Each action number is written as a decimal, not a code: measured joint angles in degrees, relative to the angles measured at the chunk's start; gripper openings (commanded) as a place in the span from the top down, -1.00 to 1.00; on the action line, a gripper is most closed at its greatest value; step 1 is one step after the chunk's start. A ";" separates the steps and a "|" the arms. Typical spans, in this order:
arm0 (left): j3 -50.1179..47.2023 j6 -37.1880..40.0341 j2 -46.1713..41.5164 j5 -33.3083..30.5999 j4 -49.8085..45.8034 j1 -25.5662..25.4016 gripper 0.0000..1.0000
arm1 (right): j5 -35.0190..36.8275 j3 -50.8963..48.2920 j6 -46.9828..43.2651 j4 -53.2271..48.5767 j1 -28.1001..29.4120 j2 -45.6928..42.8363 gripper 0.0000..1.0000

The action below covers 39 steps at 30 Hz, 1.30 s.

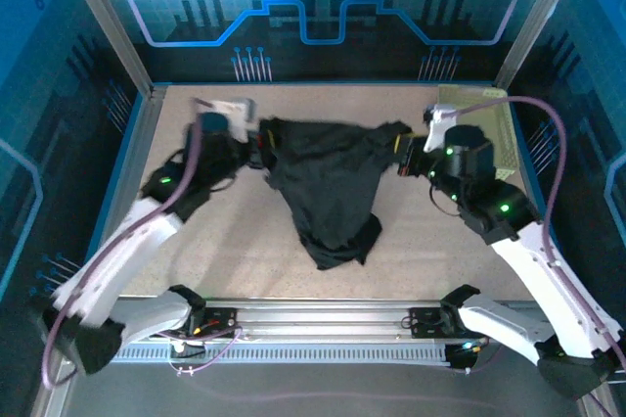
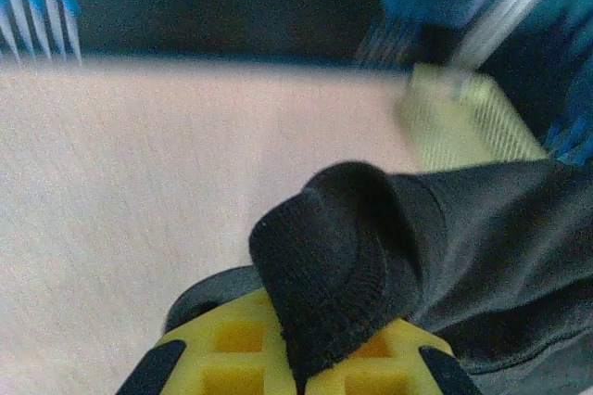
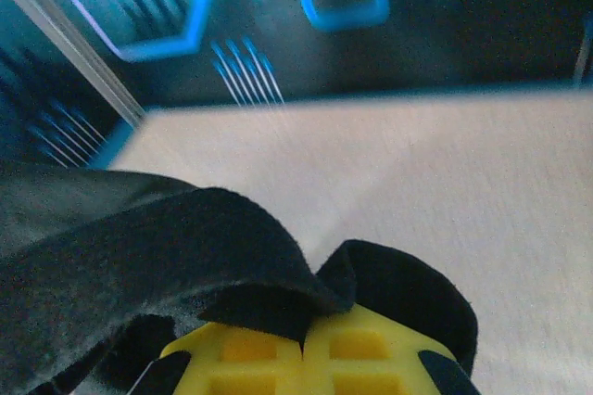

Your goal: Fold the inside-out t-shirt

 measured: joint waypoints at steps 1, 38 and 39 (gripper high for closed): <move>2.86 0.74 -2.73 -1.75 -0.35 0.26 1.00 | -1.01 3.04 -0.68 0.59 0.00 0.52 1.00; -1.42 -9.62 27.76 15.76 2.38 -19.71 0.00 | -0.31 -15.54 9.81 -0.81 -8.44 9.46 -0.55; -4.00 -9.57 24.96 15.32 2.36 -18.45 -0.04 | -0.79 -15.85 9.77 -0.57 -6.69 8.87 -0.56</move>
